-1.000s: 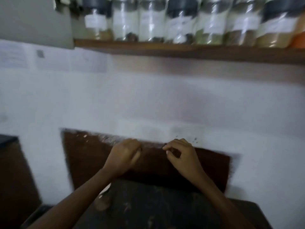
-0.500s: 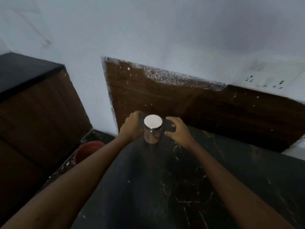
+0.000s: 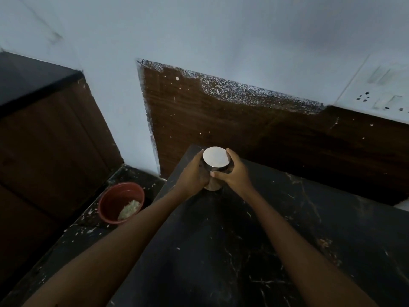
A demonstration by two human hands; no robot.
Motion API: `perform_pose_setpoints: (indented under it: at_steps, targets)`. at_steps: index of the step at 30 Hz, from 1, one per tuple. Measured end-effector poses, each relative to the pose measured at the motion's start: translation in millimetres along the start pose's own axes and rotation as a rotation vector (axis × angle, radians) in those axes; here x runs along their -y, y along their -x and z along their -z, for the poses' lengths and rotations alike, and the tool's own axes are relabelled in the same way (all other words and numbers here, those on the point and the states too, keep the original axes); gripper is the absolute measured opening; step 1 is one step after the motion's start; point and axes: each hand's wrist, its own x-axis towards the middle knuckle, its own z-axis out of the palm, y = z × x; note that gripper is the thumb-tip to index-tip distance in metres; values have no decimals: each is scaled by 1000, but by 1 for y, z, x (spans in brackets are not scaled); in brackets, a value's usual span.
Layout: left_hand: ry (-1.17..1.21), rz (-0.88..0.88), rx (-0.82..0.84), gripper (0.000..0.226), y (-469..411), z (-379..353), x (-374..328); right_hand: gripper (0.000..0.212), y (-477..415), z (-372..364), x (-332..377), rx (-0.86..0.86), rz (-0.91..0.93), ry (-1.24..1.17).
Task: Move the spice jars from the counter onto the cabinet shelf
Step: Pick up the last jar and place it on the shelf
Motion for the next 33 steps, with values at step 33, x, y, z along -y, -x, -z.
perform_pose_setpoints:
  at_steps: [33]
  targets:
    - [489,-577,384,94,104,-4,-351,105,242,330,207,19,330,-148]
